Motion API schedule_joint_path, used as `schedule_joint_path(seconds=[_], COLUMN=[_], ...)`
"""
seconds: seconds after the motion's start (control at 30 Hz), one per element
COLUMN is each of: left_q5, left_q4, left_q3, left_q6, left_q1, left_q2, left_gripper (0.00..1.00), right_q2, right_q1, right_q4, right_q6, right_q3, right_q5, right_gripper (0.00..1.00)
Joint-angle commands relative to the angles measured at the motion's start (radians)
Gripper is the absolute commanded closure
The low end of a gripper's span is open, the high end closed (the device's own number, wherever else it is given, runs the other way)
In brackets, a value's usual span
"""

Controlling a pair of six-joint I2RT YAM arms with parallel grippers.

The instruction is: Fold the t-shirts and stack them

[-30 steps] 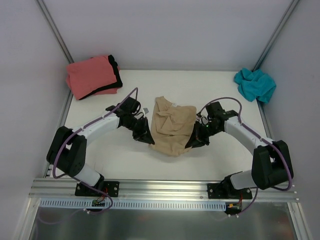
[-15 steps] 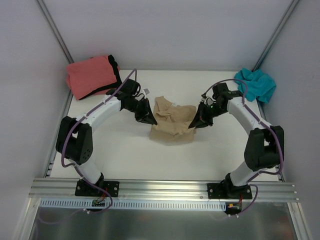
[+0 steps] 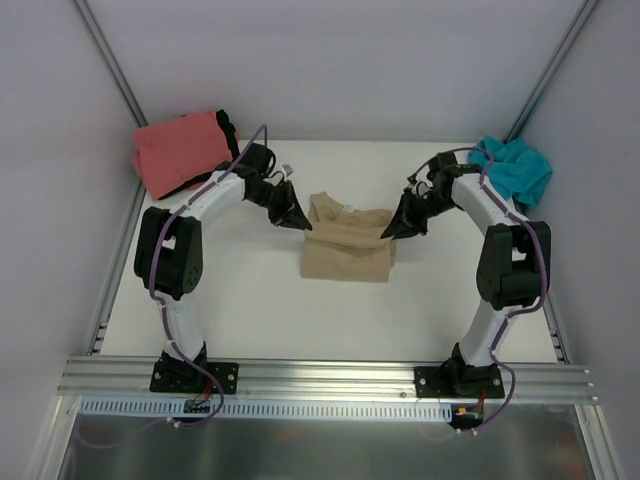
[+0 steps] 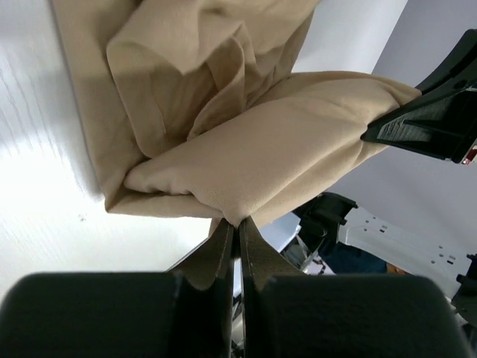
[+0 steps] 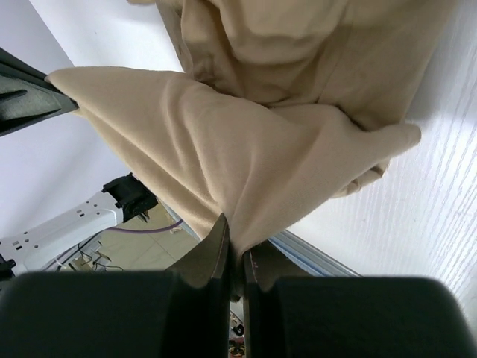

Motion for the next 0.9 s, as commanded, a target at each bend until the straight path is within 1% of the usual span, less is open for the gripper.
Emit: schedule_joint_path(seconds=[0.0,0.13,0.23,0.27,0.3,0.33,0.37,0.43,0.47,0.53,0.57,0.67,0.77,0.8,0.87], left_q5=[0.052,0.108,0.121,0.125,0.125,0.115,0.102,0.078,0.055,0.027,-0.003,-0.037,-0.002,0.038,0.067], left_q4=[0.017,0.028,0.030,0.034,0.060,0.078,0.109,0.122,0.132,0.200,0.226,0.313,0.342,0.344,0.393], left_q3=[0.114,0.231,0.323,0.338,0.358,0.361,0.357,0.346,0.312,0.257,0.196,0.101,0.068,0.061,0.006], left_q6=[-0.003,-0.037,-0.058,-0.066,-0.074,-0.093,-0.095,-0.101,-0.104,-0.111,-0.111,-0.114,-0.127,-0.146,-0.169], left_q1=[0.018,0.026,0.036,0.041,0.046,0.058,0.064,0.079,0.098,0.122,0.130,0.154,0.159,0.159,0.156], left_q2=[0.070,0.210,0.289,0.303,0.317,0.334,0.337,0.331,0.319,0.253,0.227,0.130,0.080,0.071,0.046], left_gripper=[1.00,1.00,0.99,0.95,0.88,0.50,0.02,0.01,0.01,0.01,0.01,0.01,0.02,0.01,0.01], right_q2=[0.050,0.117,0.178,0.198,0.237,0.257,0.271,0.306,0.314,0.324,0.323,0.301,0.257,0.243,0.205], right_q1=[-0.012,-0.022,-0.032,-0.040,-0.045,-0.054,-0.062,-0.078,-0.083,-0.097,-0.103,-0.120,-0.118,-0.115,-0.082], right_q4=[-0.015,-0.004,0.019,0.022,0.030,0.051,0.070,0.115,0.129,0.130,0.131,0.128,0.102,0.102,0.091], right_q6=[-0.004,0.013,0.028,0.033,0.046,0.054,0.066,0.102,0.109,0.119,0.119,0.122,0.132,0.143,0.155], right_q3=[0.085,0.148,0.197,0.215,0.256,0.279,0.319,0.364,0.384,0.448,0.464,0.494,0.517,0.517,0.516], right_q5=[-0.008,-0.013,-0.014,-0.011,-0.010,0.008,0.022,0.027,0.029,0.036,0.036,0.029,0.013,0.003,-0.008], right_gripper=[0.95,0.95,0.95,0.95,0.90,0.80,0.01,0.00,0.00,0.01,0.01,0.01,0.00,0.01,0.01])
